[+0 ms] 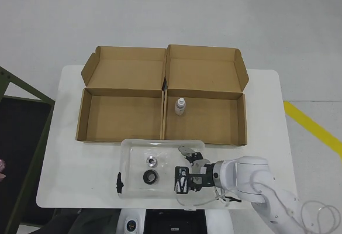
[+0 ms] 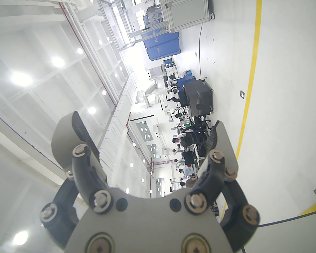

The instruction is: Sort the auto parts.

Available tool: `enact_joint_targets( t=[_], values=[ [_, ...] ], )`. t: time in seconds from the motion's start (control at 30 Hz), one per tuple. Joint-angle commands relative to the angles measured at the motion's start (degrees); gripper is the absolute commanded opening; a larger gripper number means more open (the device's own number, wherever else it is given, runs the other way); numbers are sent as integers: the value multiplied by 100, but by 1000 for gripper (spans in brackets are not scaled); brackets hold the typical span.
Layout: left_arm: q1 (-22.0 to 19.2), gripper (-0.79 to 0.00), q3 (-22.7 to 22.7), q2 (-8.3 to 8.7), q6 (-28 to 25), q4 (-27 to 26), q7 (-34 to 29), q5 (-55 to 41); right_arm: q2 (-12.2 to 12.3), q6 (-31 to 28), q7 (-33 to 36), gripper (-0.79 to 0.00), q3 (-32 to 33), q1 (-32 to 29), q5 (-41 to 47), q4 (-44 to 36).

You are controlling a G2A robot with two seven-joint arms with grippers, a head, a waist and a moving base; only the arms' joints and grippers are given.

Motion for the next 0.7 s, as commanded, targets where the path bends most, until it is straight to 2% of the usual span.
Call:
enact_joint_targets(
  t=[0.0,0.47,0.67],
  values=[
    [0,0,0,0,0,0,0,0,1,-6,56,0,-58,29,-22,17],
    [0,0,0,0,0,0,0,0,-21,103,547,0,-583,288,-207,155],
    [0,0,0,0,0,0,0,0,-45,167,784,-52,-805,429,-245,225]
  ],
)
